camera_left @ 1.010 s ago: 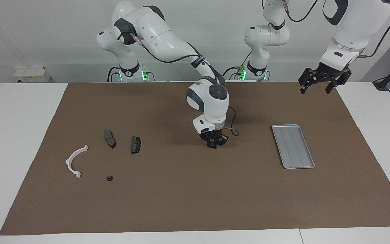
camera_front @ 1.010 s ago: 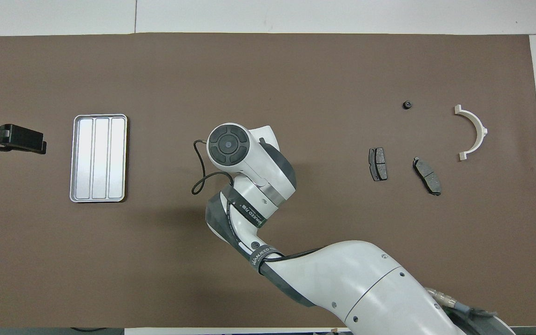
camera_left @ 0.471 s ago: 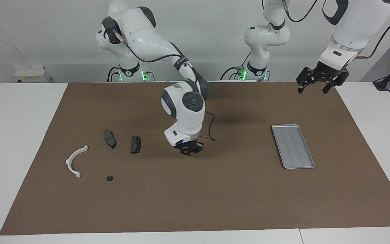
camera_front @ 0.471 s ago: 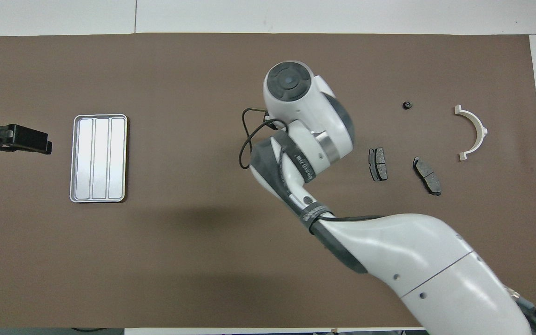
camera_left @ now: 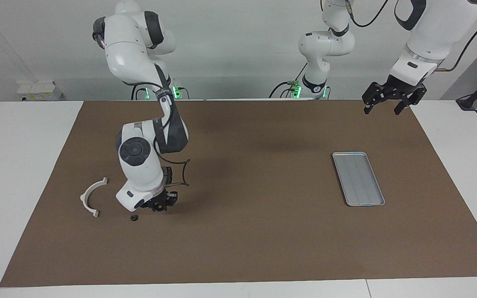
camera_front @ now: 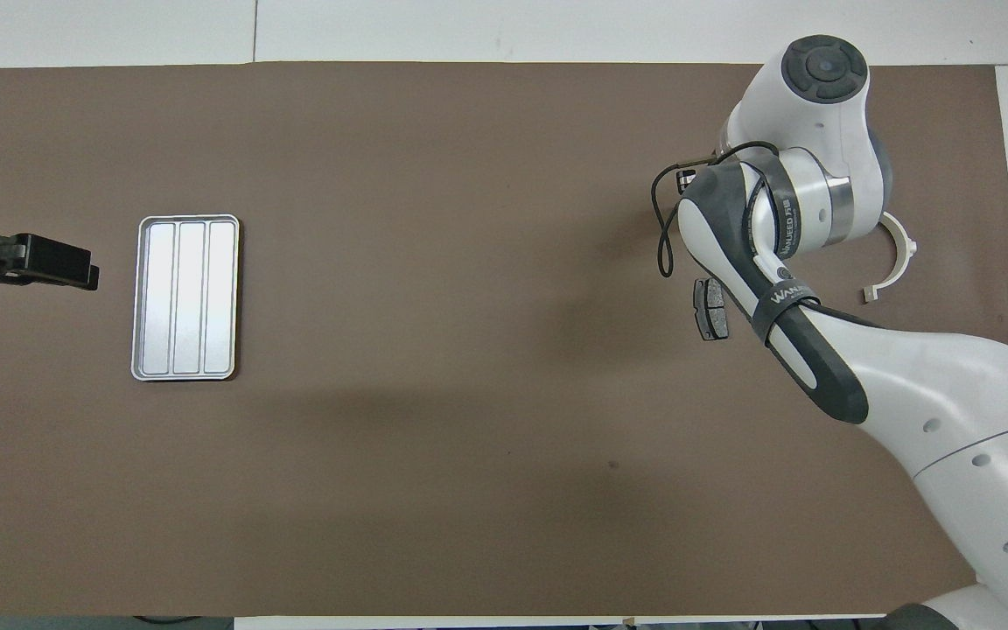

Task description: Place bearing gear from tray to pile

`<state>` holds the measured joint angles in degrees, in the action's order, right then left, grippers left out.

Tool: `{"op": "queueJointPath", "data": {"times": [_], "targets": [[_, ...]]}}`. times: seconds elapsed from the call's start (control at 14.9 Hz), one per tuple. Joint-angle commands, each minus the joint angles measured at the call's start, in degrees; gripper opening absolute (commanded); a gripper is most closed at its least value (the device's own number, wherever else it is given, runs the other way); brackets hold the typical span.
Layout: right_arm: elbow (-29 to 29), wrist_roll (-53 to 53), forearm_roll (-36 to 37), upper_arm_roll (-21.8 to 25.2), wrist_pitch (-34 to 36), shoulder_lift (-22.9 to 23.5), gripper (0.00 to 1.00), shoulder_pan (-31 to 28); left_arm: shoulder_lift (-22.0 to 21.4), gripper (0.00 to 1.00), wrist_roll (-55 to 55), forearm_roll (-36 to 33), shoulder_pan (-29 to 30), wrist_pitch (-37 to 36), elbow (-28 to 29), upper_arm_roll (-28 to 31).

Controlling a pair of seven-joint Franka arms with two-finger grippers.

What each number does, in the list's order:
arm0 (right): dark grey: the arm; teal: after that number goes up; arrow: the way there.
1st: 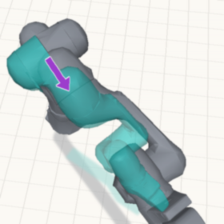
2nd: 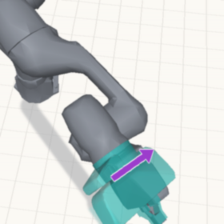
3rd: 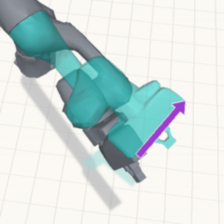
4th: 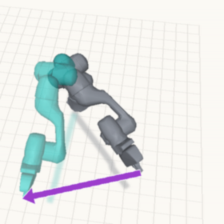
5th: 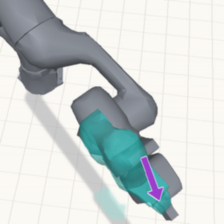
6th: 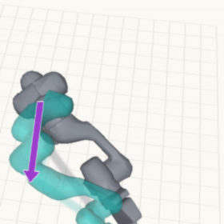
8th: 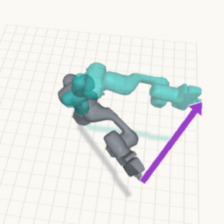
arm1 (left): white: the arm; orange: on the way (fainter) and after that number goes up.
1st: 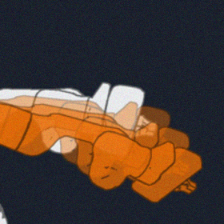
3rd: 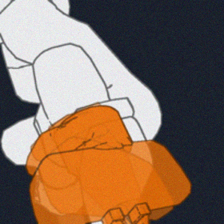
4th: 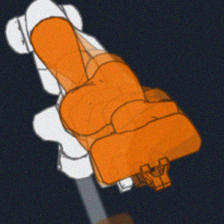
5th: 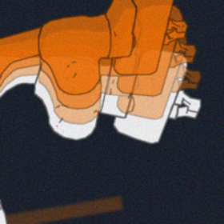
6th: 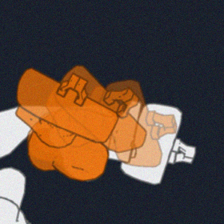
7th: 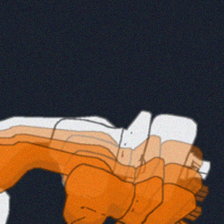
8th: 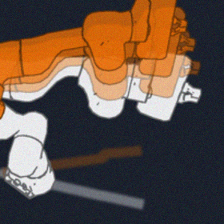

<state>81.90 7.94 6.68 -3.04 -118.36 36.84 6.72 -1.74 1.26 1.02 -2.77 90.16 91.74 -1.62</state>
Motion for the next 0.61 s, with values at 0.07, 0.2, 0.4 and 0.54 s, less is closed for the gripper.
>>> {"op": "queueJointPath", "data": {"times": [0.07, 0.2, 0.4, 0.54], "targets": [[5.63, -1.70, 0.26, -0.92, -7.83, -0.29, 0.00, -0.66, -0.37, 1.00, 0.67, 0.73, -0.57, -0.51, -0.15, 0.48], [6.16, -1.78, 0.26, -0.92, -9.51, -0.11, 0.00, -0.92, -0.46, 1.00, 0.76, 0.73, -0.57, -0.42, -0.07, 0.48], [6.43, -1.70, 0.09, -0.92, -9.35, -0.19, 0.06, -0.92, -0.46, 1.00, 0.67, 0.73, -0.57, -0.24, -0.07, 0.48], [6.34, -1.17, -0.09, -0.92, -8.82, -0.28, 1.00, -0.92, -0.46, 1.00, 0.67, 0.73, -0.57, -0.16, -0.07, 0.48]]}}
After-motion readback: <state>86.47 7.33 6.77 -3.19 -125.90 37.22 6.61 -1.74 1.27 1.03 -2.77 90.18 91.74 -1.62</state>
